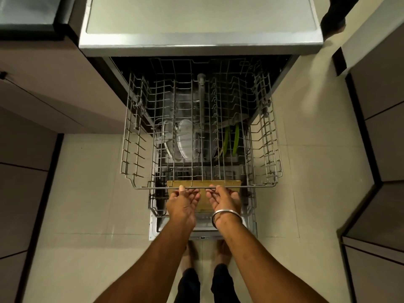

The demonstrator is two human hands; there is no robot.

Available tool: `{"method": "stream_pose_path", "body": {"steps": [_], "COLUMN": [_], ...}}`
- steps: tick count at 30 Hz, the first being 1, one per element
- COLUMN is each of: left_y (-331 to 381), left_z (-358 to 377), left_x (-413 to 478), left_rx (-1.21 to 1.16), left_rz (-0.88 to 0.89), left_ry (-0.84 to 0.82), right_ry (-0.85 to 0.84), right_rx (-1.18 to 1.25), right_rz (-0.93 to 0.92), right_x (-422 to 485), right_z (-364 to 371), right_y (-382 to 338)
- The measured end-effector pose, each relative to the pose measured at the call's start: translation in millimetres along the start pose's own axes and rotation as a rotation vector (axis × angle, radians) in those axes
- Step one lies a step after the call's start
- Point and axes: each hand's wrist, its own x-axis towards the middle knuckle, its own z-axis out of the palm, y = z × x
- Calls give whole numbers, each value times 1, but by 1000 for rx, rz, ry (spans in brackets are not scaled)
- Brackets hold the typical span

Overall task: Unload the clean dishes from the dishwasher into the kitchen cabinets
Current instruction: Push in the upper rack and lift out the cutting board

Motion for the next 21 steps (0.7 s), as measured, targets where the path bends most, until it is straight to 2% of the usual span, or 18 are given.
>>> {"method": "stream_pose_path", "body": {"steps": [7,11,21], "left_y": [11,7,27], "left_z": [20,19,38], "left_x": [22,25,36], "left_rx": [74,77,51], "left_rz": [40,64,91], "left_ry": [-2,-1,-148], "right_ry": [29,-9,-132], "right_rx": [-1,4,9], "right_rz": [-6,-11,-65], "right_x": [24,27,43], "right_z": [18,16,40], "right_y": [-2,-1,-17]}}
